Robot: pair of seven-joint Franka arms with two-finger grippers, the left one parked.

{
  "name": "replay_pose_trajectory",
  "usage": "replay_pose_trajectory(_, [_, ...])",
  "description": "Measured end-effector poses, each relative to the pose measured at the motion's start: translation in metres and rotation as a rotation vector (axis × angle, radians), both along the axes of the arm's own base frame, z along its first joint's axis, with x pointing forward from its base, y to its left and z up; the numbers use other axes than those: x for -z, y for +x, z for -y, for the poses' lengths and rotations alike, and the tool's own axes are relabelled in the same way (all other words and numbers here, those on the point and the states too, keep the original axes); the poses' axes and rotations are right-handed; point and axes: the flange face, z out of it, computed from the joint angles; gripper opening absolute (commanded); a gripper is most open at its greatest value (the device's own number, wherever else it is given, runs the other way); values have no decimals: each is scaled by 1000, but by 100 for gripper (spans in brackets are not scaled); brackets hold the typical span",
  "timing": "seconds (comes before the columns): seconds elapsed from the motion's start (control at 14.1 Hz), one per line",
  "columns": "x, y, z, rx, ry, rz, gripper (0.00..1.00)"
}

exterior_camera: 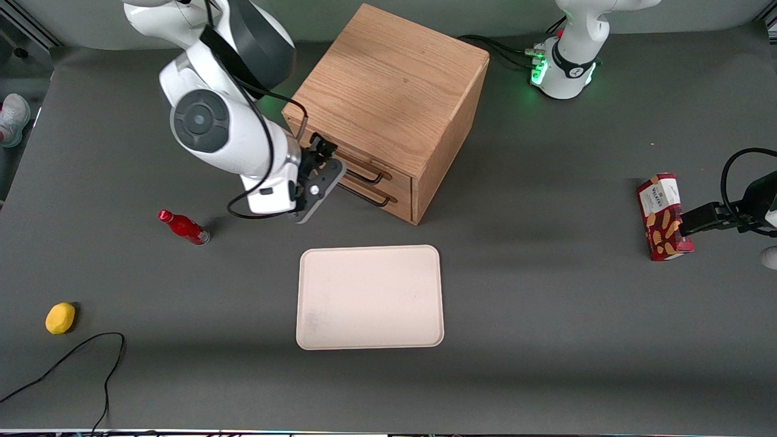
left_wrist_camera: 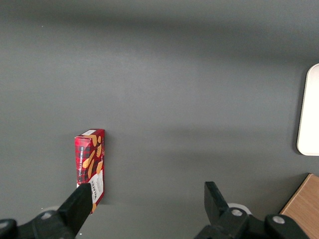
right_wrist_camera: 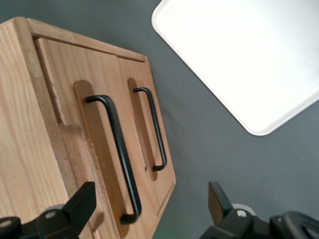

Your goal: Open upper drawer

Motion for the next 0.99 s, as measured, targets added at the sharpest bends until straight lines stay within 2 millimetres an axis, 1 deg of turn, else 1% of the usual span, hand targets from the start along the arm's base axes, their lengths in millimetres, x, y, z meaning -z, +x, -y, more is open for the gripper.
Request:
replay_pose_trajectory(0.21, [16,-4,-12,-20,-3,-22,100])
replay_pose_trajectory(0.42, [39,-6,-19,-21,1,-21,100])
replay_pose_trajectory(0.57, [53,-11,-25,-28,0,-21,100])
replay_pose_trajectory(0.99, [85,-20,-27,-55,-40,-5,100])
